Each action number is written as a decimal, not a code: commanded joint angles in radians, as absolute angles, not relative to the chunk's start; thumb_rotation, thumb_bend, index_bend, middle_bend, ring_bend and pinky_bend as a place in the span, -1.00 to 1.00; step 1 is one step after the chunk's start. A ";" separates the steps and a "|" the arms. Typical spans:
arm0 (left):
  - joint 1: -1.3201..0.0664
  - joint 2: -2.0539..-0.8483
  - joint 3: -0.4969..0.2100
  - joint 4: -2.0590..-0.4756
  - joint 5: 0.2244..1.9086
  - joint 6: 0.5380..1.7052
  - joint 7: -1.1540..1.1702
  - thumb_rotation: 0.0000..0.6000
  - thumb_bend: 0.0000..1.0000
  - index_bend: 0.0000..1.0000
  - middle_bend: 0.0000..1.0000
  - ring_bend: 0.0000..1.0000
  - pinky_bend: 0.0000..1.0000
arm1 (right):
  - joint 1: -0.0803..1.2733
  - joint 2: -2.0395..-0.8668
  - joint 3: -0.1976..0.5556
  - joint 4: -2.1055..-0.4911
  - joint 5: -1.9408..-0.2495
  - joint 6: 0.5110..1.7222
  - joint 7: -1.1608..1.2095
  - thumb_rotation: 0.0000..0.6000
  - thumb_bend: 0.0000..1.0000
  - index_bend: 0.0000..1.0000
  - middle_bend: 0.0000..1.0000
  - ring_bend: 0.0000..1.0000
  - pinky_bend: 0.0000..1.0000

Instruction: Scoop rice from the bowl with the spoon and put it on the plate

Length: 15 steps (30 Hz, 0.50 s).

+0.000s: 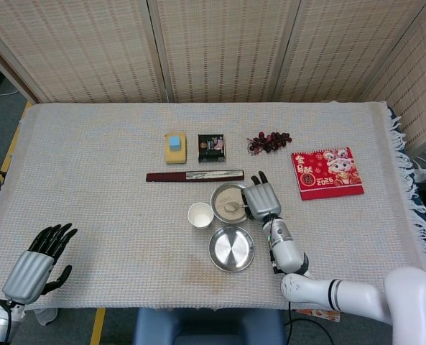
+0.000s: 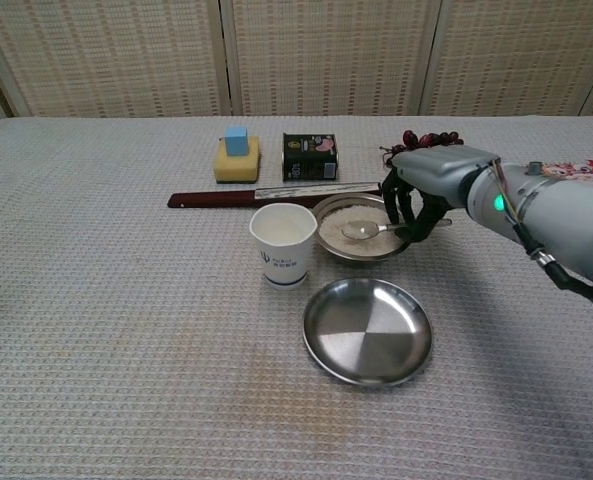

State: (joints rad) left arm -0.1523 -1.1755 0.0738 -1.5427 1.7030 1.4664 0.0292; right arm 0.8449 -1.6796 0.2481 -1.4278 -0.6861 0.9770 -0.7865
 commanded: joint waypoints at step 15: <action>-0.153 -1.174 0.075 -1.545 1.700 1.461 0.029 1.00 -0.17 -1.00 -1.00 -1.00 -0.81 | 0.848 -1.616 0.257 -1.498 -0.710 0.982 -0.682 1.00 -0.34 0.93 0.12 -0.78 -1.00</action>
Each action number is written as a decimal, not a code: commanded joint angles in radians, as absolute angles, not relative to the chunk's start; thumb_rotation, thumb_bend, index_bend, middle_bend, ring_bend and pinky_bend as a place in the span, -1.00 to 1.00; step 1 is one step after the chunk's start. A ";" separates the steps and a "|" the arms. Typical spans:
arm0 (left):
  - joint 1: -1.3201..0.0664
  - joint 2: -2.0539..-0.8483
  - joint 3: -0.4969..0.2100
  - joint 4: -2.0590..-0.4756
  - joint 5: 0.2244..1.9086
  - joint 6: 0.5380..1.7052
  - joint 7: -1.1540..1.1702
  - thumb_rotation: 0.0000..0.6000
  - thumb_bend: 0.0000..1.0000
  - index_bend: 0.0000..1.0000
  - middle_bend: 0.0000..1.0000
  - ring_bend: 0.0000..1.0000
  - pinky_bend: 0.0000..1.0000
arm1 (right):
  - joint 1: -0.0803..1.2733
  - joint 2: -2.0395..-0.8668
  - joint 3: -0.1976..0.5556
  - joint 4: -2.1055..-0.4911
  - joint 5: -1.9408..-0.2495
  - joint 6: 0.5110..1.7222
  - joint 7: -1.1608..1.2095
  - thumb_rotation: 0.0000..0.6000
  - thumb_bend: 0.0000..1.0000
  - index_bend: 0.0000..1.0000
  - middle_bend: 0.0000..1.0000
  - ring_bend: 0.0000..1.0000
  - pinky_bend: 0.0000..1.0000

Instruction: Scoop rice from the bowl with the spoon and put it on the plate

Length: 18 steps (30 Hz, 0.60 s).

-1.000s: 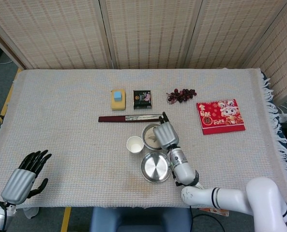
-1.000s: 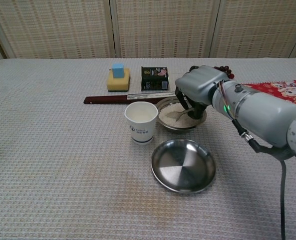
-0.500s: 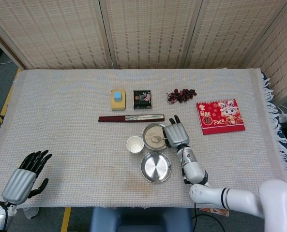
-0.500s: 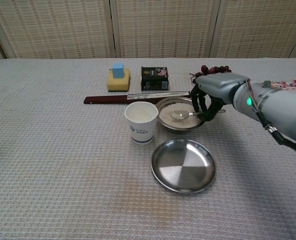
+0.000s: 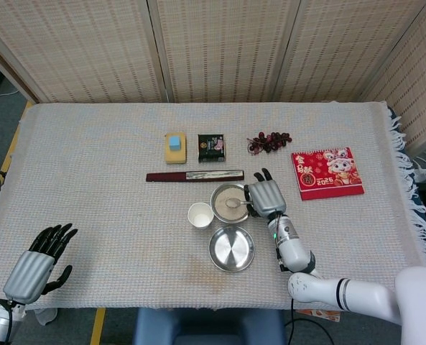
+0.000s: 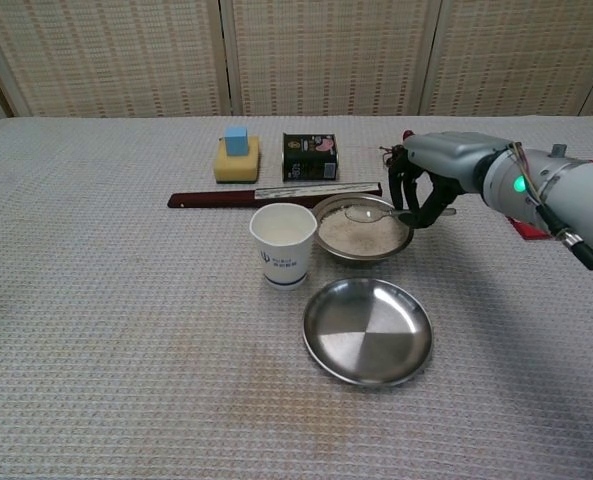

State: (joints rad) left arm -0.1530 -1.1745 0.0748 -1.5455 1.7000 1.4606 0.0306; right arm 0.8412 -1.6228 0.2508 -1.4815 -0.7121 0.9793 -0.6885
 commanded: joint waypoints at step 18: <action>-0.151 -1.167 0.079 -1.547 1.710 1.469 0.014 1.00 -0.17 -1.00 -1.00 -1.00 -0.81 | 0.934 -1.660 0.285 -1.587 -0.712 1.032 -0.692 1.00 -0.34 0.93 0.12 -0.76 -1.00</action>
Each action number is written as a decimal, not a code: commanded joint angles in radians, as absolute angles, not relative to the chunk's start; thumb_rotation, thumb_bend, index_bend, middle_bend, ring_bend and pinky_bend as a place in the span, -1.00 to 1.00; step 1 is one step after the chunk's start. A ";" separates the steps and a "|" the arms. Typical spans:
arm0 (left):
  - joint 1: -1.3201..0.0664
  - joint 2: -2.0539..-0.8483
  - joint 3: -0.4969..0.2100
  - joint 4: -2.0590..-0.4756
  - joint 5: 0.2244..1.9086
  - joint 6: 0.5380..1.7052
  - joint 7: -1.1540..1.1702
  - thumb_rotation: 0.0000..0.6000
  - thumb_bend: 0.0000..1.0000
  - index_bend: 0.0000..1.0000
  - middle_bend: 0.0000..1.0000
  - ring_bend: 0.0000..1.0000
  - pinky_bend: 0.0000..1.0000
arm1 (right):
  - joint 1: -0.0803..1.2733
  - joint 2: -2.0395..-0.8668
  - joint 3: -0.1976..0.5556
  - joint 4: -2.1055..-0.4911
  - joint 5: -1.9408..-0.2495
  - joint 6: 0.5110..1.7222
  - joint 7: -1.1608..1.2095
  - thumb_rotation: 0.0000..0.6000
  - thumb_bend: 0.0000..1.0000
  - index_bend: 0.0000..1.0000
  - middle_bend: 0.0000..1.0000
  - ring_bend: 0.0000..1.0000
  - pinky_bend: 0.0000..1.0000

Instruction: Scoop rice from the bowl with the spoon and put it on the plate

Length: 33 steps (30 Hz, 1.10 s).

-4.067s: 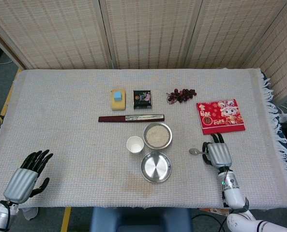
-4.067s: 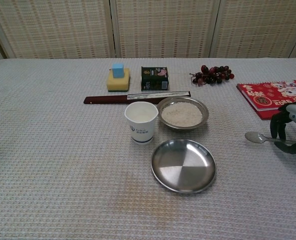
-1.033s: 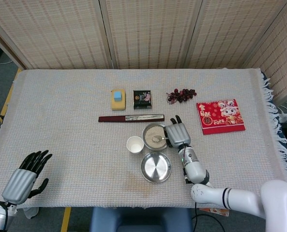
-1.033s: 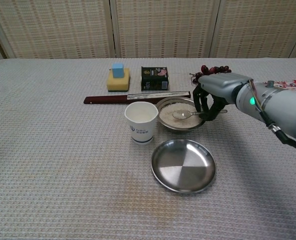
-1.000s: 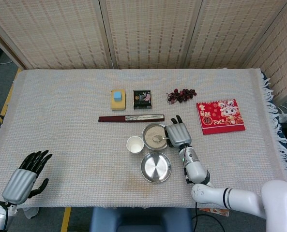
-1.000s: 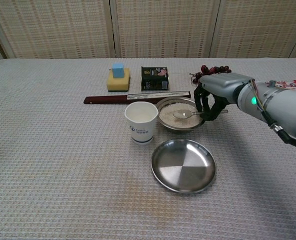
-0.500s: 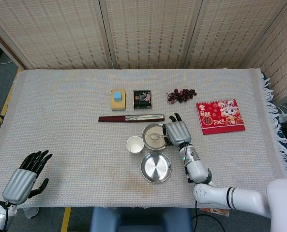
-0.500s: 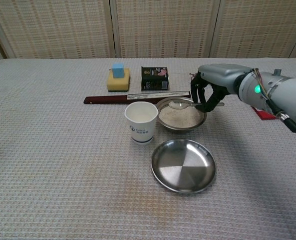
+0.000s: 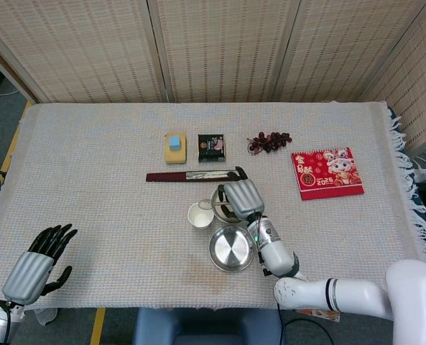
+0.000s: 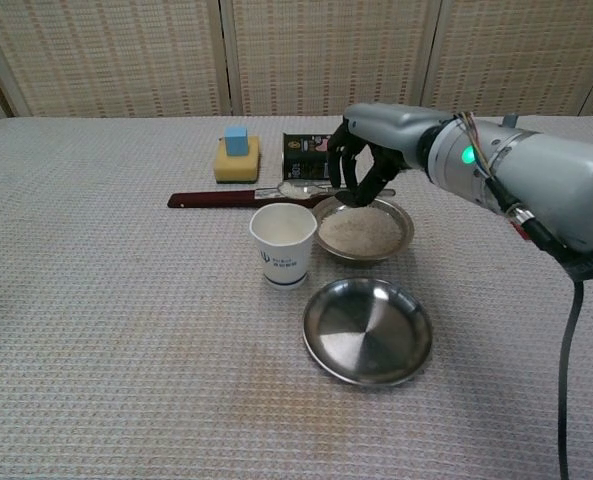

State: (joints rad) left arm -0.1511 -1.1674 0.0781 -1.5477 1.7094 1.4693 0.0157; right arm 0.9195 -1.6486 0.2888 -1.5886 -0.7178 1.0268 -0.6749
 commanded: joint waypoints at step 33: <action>-0.142 -1.149 0.094 -1.555 1.737 1.488 -0.005 1.00 -0.17 -1.00 -1.00 -1.00 -0.81 | 1.088 -1.778 -0.035 -1.432 -1.161 1.232 -1.514 1.00 -0.33 0.91 0.12 -0.74 -1.00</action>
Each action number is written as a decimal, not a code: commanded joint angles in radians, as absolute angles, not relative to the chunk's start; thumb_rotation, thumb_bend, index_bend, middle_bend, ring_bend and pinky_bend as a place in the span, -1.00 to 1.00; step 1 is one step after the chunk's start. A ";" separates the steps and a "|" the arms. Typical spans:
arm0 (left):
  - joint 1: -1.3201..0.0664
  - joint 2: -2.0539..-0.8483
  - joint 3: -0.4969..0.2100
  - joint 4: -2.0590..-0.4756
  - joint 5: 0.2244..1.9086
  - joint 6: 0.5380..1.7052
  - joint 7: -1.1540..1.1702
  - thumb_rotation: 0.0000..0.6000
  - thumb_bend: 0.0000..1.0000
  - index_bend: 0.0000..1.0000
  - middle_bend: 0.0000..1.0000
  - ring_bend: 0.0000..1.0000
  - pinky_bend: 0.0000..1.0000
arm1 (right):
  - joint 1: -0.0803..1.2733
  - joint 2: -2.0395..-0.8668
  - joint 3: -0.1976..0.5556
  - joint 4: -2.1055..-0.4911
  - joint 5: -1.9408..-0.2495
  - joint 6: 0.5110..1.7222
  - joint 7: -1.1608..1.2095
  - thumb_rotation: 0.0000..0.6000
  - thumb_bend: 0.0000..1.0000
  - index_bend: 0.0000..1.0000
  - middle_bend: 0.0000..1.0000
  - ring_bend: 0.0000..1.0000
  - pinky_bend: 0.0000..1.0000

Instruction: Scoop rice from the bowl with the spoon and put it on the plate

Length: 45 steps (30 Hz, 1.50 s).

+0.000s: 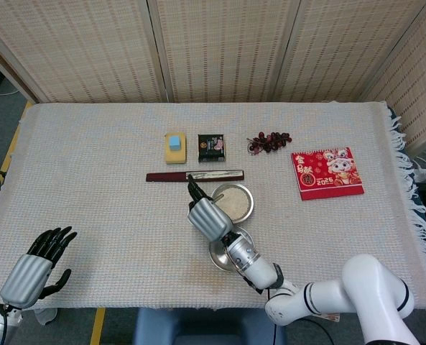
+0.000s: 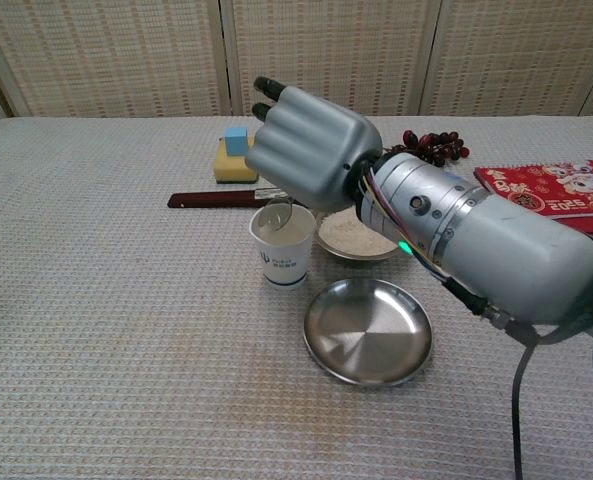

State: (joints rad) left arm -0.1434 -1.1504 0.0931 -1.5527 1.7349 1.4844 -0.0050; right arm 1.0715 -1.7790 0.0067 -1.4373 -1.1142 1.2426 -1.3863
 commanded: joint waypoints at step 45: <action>-0.139 -1.176 0.079 -1.567 1.703 1.460 0.077 1.00 -0.17 -1.00 -1.00 -1.00 -0.80 | 0.664 -1.566 -0.060 -1.672 -1.359 1.296 -0.628 1.00 -0.30 0.80 0.12 -0.75 -1.00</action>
State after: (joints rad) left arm -0.1395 -1.1764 0.0786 -1.5672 1.7029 1.4599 0.0768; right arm 0.6803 -1.5465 -0.0513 -1.7023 -1.3414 1.3083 -0.6440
